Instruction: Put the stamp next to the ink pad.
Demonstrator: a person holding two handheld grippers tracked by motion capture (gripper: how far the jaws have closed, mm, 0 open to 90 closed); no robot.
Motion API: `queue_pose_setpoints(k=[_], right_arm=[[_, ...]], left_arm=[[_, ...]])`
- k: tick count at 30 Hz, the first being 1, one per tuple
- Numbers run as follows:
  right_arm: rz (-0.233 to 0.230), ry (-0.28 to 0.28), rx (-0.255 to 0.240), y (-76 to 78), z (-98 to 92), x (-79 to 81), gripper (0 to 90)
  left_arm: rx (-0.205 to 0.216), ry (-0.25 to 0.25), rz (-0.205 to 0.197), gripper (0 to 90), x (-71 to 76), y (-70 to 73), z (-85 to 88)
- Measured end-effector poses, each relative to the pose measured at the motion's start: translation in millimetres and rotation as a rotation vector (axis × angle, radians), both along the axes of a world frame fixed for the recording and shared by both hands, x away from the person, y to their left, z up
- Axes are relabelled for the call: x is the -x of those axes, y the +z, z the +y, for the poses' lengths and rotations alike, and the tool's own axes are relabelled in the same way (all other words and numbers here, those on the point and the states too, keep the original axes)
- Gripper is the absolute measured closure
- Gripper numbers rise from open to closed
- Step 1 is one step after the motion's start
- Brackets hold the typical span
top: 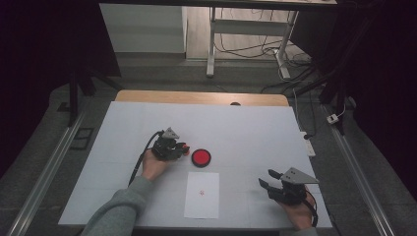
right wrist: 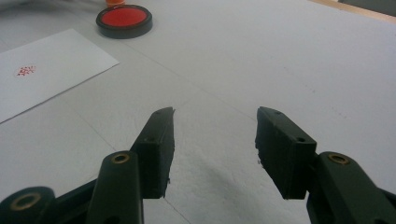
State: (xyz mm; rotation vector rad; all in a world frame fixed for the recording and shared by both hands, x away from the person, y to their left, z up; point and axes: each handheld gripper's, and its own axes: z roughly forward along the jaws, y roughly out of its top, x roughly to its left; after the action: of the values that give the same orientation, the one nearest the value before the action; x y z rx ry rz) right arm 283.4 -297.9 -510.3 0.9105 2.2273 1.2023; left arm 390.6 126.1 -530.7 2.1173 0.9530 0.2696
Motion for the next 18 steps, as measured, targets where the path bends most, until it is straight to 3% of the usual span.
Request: queue_pose_setpoints(k=[9, 15, 18], right_arm=[[-0.001, 0.001, -0.001, -0.1, 0.2, 0.1, 46.1], [0.000, 0.003, -0.002, -0.4, 0.4, 0.0, 46.0], [0.000, 0.000, 0.001, -0.1, 0.1, 0.1, 45.9]], left_arm=[[-0.005, -0.007, -0.004, 70.3, 0.5, -0.2, -0.1], [0.018, 0.000, -0.027, 56.7, 1.6, 2.7, 1.3], [0.049, 0.009, -0.034, 49.3, 2.9, 6.0, 3.5]])
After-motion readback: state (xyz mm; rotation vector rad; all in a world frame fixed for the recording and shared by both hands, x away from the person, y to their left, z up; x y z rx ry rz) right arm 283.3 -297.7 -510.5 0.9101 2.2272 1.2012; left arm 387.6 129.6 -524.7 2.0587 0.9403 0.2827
